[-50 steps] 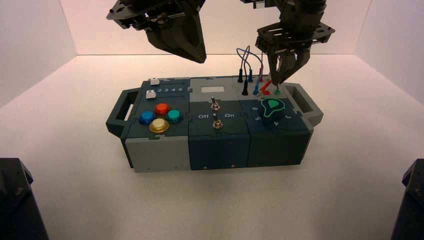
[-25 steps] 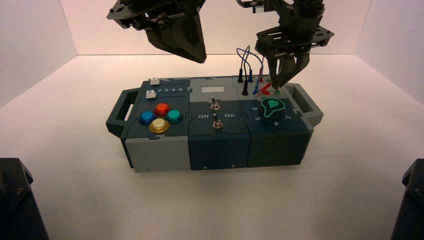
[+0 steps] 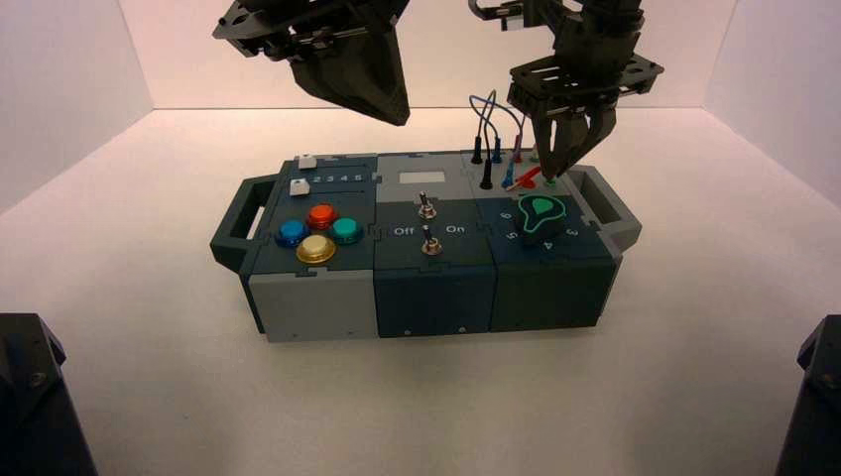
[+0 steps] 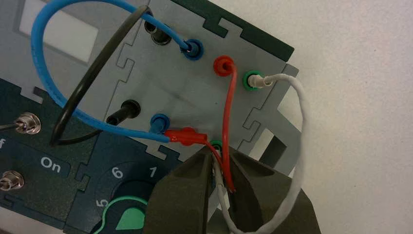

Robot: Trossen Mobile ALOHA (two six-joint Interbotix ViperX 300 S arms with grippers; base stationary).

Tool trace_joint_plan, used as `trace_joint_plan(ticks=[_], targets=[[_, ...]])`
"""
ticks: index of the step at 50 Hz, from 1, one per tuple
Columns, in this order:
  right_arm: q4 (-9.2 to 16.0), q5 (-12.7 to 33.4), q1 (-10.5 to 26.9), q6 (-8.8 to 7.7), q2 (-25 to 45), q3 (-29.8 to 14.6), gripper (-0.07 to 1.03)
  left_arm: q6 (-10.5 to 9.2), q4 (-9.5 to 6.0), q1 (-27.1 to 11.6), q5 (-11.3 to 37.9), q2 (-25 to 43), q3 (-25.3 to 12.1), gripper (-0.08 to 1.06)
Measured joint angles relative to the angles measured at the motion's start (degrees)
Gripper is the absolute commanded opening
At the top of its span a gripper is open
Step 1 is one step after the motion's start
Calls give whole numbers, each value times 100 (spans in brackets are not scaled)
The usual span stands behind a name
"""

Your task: Insert the white wire.

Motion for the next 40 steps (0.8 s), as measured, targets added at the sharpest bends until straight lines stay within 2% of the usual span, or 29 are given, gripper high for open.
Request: trace_joint_plan(ticks=[40], targets=[[-9, 185, 18, -9, 325, -237, -2, 0, 44, -9, -9, 0, -18, -3]])
